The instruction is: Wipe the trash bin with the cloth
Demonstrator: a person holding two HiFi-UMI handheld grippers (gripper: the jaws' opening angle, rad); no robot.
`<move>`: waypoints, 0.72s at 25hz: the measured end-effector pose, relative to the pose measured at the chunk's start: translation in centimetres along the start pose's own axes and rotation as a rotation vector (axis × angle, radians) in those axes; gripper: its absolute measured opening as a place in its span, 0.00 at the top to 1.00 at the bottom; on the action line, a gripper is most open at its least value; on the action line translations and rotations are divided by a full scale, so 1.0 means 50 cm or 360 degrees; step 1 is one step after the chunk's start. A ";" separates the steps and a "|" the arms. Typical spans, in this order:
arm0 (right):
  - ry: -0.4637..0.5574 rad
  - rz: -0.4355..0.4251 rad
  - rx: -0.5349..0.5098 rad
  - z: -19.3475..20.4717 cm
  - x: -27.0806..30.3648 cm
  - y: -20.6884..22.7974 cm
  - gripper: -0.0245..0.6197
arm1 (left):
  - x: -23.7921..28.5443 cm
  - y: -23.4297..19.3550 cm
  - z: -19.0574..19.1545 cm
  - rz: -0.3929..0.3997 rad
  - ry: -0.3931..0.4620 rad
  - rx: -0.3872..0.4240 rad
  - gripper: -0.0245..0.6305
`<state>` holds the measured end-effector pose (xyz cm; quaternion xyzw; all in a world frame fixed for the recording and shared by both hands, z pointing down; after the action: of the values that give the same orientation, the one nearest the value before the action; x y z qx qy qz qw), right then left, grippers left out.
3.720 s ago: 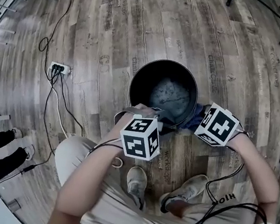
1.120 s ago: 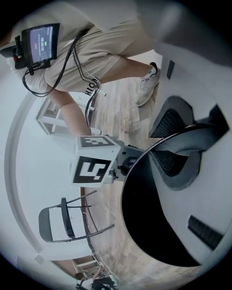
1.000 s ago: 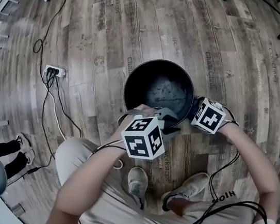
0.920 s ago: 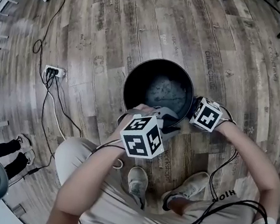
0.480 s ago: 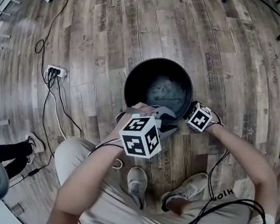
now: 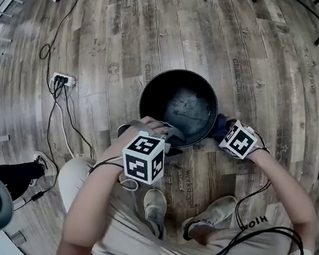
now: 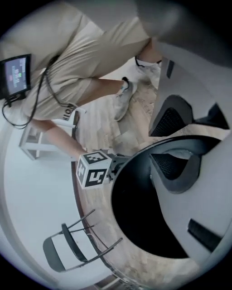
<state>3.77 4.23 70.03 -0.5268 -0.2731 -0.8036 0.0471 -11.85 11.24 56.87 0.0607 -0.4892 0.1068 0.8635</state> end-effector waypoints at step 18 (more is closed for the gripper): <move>0.0015 -0.0079 -0.0125 -0.116 -0.190 -0.077 0.78 | 0.025 -0.040 -0.062 -0.0281 -0.0007 -0.0076 0.80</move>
<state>1.79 2.65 58.53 -0.5175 -0.2539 -0.8171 0.0077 -8.17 10.08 56.36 0.0832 -0.4863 0.0184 0.8696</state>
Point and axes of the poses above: the fingertips, and each gripper's own axes: x forward along the fingers, y to its right, z out of its underside, the point moved 8 cm from there along -x, backward along the fingers, and after that the axes turned 12 degrees about x, right-handed, at the moved point
